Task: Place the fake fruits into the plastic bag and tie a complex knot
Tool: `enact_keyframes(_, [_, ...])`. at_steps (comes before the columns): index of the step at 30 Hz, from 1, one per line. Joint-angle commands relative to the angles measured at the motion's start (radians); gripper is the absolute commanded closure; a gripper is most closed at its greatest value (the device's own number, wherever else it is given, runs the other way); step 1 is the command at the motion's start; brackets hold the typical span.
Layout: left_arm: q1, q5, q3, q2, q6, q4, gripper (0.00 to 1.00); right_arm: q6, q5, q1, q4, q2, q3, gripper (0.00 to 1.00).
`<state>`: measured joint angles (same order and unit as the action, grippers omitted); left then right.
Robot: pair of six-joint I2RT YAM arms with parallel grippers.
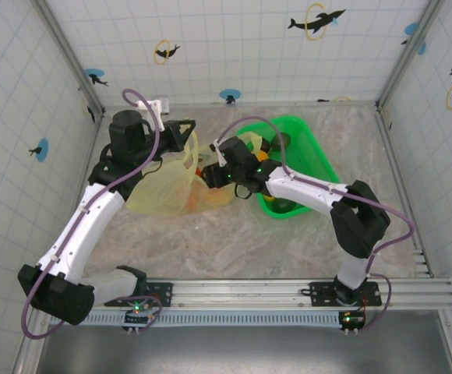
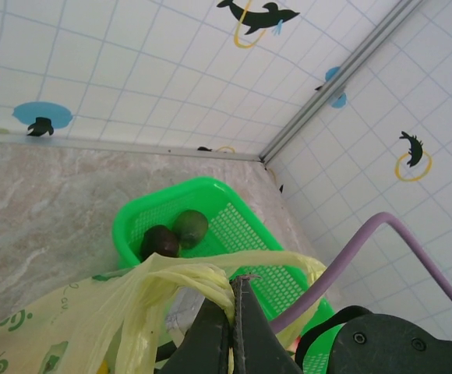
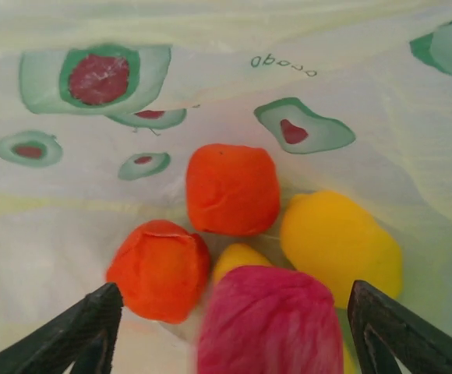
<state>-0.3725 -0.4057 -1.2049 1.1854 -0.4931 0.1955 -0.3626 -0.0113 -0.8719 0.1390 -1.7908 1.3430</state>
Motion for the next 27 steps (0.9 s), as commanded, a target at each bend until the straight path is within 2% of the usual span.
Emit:
enact_keyframes(1, [-0.006,0.009,-0.009,-0.010,0.031,0.011,1.00,-0.006,-0.017,0.003,-0.015,0.016,0.053,0.19])
enact_keyframes(4, [-0.006,0.004,-0.007,-0.007,0.029,0.008,1.00,-0.007,-0.014,0.014,-0.014,0.042,0.035,0.22])
enact_keyframes(7, [-0.006,0.001,-0.009,-0.004,0.029,0.007,1.00,-0.012,-0.024,0.028,-0.029,0.085,0.006,0.32])
enact_keyframes(15, [-0.006,-0.002,-0.009,0.003,0.027,0.005,1.00,0.004,-0.051,0.053,-0.082,0.258,-0.077,0.67])
enact_keyframes(19, [-0.006,-0.004,-0.009,0.007,0.027,0.004,1.00,0.030,-0.120,0.070,-0.094,0.347,-0.112,0.68])
enact_keyframes(27, [-0.006,-0.004,-0.012,0.011,0.026,0.008,1.00,0.060,-0.168,0.112,-0.082,0.511,-0.202,0.63])
